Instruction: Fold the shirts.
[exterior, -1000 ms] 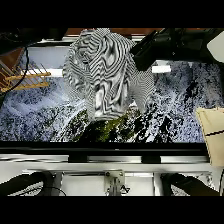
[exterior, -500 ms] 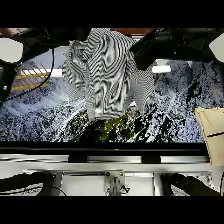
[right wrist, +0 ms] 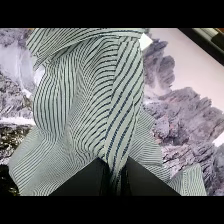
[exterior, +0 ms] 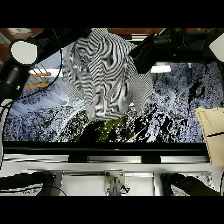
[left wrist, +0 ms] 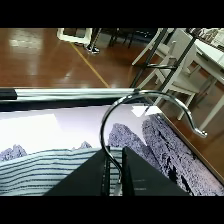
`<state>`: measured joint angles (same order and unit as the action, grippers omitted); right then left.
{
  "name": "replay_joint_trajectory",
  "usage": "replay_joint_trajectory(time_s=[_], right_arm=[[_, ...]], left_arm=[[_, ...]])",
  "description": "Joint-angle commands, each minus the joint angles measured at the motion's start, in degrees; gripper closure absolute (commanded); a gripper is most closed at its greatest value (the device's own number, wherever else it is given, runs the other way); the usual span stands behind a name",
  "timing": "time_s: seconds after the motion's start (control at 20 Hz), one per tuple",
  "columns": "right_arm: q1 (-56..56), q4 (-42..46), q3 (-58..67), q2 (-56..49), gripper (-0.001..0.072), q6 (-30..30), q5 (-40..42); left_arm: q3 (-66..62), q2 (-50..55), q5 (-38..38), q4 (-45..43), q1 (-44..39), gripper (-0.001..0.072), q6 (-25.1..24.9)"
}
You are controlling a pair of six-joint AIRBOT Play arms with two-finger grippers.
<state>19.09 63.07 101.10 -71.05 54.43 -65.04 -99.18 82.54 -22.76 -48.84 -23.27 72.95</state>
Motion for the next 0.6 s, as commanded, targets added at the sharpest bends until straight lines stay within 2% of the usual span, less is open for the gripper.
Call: replay_joint_trajectory(time_s=[0.0, 0.05, 0.1, 0.15, 0.25, 0.55], right_arm=[[0.0, -0.2, 0.0, 0.0, 0.0606, -0.1, -1.2], [0.0, -0.2, 0.0, 0.1, 0.0491, 0.0, -1.2], [0.0, -0.2, 0.0, 0.2, 0.0324, 0.5, -1.2], [0.0, 0.0, 0.0, 0.3, 0.0262, 0.7, -1.2], [0.0, 0.9, 0.0, 0.3, 0.0263, 1.1, -1.1], [0.1, -0.3, 0.0, -2.2, 0.0262, 2.5, -0.9]], left_arm=[[-0.9, 0.0, 2.2, -0.1, 0.0, 0.0644, -0.5], [-1.6, 0.0, 2.0, -0.3, 0.2, 0.0645, -1.0], [-2.5, 0.0, 1.2, -0.3, 0.5, 0.0645, -3.4], [-3.6, -0.1, 0.0, -0.4, 1.0, 0.0645, -5.6], [-6.2, -0.1, -3.3, -0.4, 1.5, 0.0645, -7.8], [-9.0, -1.9, -5.4, -0.4, 1.6, 0.0646, -8.0]])
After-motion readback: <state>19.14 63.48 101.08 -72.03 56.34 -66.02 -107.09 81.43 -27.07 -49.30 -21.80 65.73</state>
